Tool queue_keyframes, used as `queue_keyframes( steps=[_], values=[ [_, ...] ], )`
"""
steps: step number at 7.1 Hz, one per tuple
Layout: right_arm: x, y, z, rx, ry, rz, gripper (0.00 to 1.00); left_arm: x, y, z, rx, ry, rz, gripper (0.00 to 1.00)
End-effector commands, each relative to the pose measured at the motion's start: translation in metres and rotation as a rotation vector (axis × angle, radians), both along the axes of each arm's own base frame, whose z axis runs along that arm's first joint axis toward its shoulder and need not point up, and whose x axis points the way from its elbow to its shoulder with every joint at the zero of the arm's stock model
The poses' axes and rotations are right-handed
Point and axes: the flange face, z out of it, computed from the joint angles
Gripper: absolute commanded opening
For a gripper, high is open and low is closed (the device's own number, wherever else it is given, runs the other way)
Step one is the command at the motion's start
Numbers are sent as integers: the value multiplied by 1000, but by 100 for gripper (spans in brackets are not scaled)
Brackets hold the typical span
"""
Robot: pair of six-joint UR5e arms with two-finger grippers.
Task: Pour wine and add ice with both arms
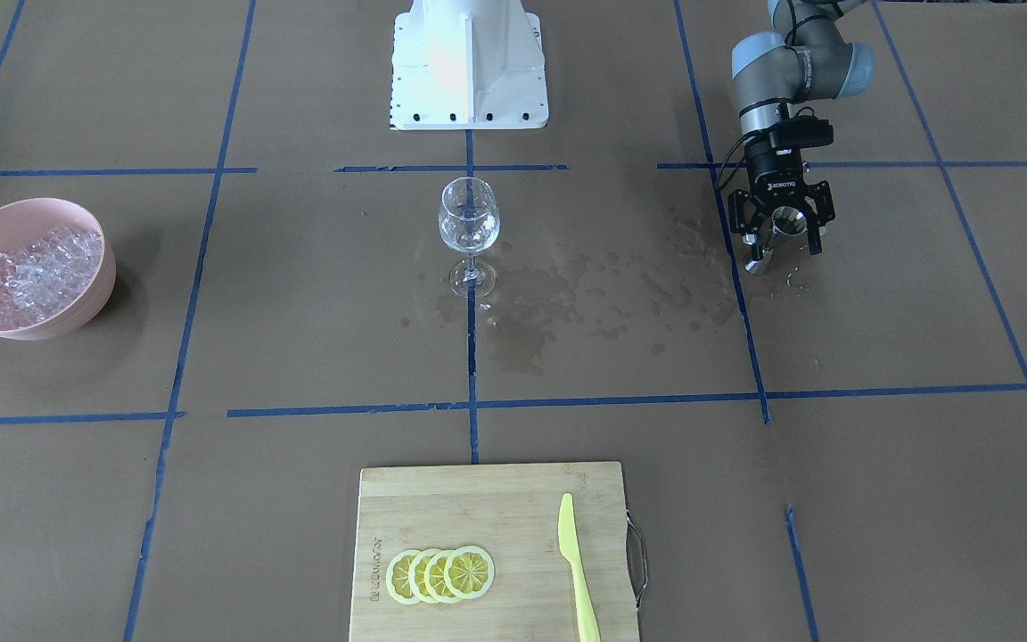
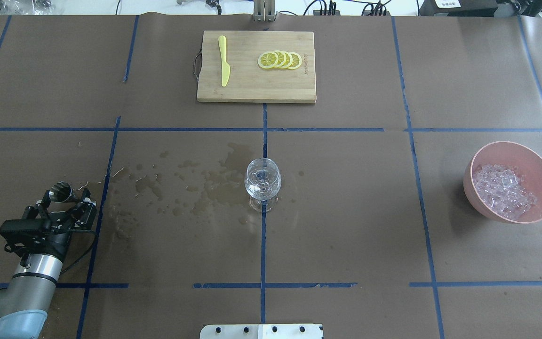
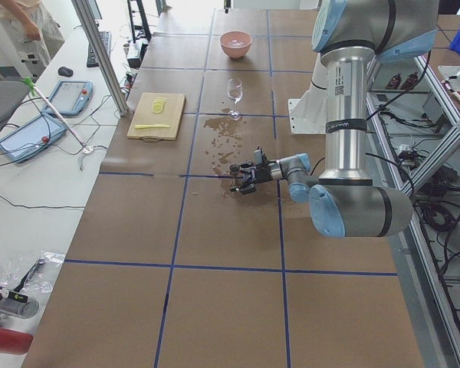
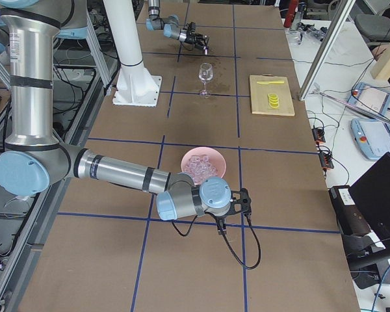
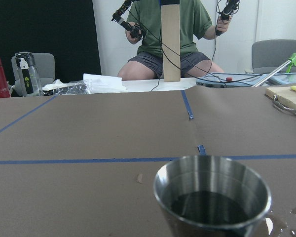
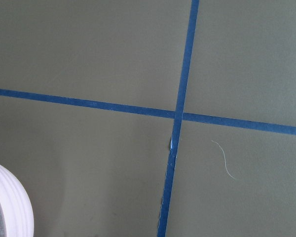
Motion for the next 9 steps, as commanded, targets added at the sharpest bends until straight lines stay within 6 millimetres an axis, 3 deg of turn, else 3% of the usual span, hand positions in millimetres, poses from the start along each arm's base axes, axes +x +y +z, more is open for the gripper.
queue_keyframes(
  steps=[1, 3, 5, 6, 7, 8, 9],
  values=[
    [0, 1, 0, -1, 0, 0, 100, 4, -1, -4, 0, 10, -1, 79],
    [0, 0, 1, -4, 0, 1, 100, 5, 0, -4, -1, 13, 1, 57],
    [0, 1, 1, -4, 0, 1, 100, 7, 1, -8, 0, 33, 6, 52],
    [0, 1, 2, -5, 0, 1, 100, 7, 1, -6, 0, 29, 8, 35],
    [0, 1, 3, -7, 0, 1, 100, 6, 2, -6, 12, -22, 25, 8],
    [0, 1, 3, -8, 0, 1, 100, 3, 2, -14, 28, -1, 36, 0],
    [0, 1, 3, -8, -2, 0, 100, -7, 1, -25, 57, 14, 55, 0]
  ],
)
